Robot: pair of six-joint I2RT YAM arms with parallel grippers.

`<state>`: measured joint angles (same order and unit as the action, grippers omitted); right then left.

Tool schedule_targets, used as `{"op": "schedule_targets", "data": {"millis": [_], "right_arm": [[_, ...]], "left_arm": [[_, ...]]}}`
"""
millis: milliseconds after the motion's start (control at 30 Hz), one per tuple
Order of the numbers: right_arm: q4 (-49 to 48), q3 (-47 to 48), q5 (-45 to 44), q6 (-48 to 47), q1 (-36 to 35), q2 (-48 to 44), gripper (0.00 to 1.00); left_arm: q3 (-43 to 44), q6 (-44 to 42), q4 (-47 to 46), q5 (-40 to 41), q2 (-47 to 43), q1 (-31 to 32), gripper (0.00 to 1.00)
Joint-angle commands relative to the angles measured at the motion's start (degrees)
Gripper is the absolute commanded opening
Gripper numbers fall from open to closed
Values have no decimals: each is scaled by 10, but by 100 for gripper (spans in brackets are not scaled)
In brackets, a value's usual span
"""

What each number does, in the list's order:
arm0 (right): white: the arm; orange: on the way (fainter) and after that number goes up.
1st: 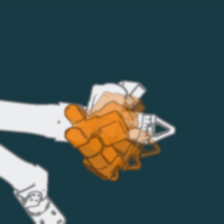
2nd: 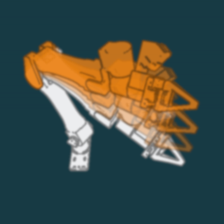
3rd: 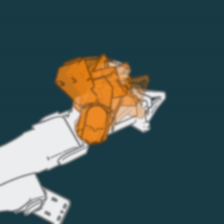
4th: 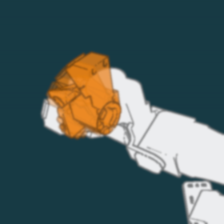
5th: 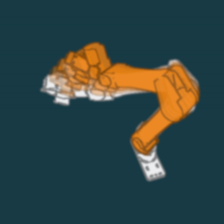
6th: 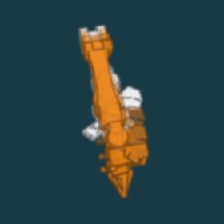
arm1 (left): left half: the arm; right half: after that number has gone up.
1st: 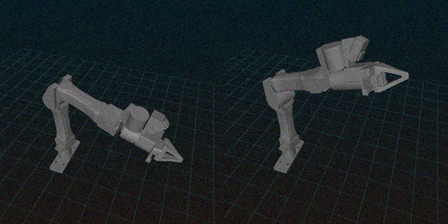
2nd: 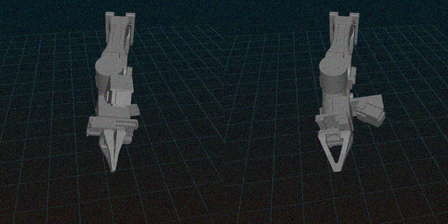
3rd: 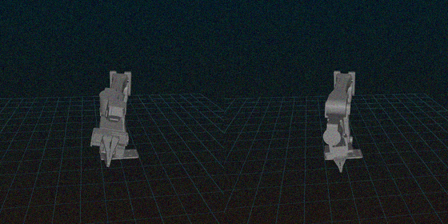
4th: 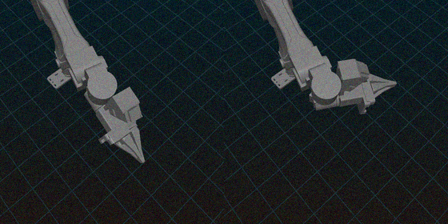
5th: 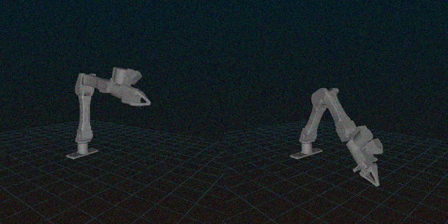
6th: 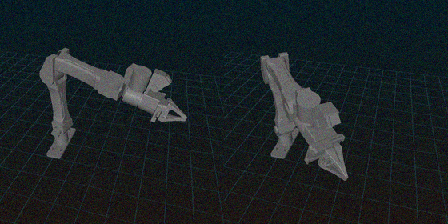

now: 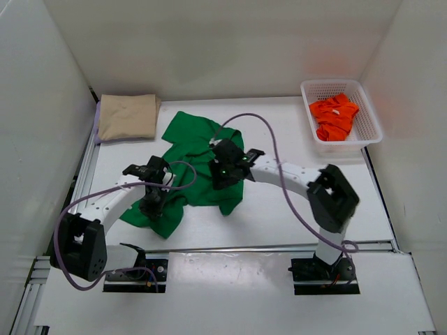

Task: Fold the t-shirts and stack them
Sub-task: Flatten out the tshirt

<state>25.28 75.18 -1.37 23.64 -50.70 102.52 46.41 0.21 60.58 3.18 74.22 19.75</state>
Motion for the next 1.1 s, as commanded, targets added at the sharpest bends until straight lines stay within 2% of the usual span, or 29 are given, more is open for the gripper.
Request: {"op": "schedule_targets", "data": {"millis": [0,200,300,500,600,633,700,833,867,933,1000,1067], "right_arm": [[-13,82,17,-20,-26,64,43],[64,168,-17,-50,-56,170,44],[78,168,-17,-50,-62,184,44],[94,122,-78,-26,-62,168,43],[94,114,-118,-21,-62,168,29],[94,114,-118,-21,-62,168,16],[94,114,-124,-21,-62,168,8],[94,103,-124,-21,-62,144,6],[94,98,-124,-21,-62,139,1],[94,82,-124,-16,-55,130,0],[94,71,-118,4,-28,105,0],[81,43,-73,38,17,63,0]], "left_arm": [[-9,-2,-20,8,-29,-5,10],[-9,-2,-20,2,-29,-10,10],[-9,-2,-26,2,-24,-10,10],[-3,-2,-26,10,-24,-10,10],[-3,-2,-26,15,-24,-10,10],[-3,-2,-26,15,-24,-10,10],[-3,-2,-26,15,-24,-15,10],[-3,-2,-26,20,-24,-16,10],[-3,-2,-26,20,-24,-16,10],[-3,-2,-26,20,-24,-16,10],[-3,-2,-26,31,-24,-16,10],[-8,-2,-40,60,-29,-21,10]]}}
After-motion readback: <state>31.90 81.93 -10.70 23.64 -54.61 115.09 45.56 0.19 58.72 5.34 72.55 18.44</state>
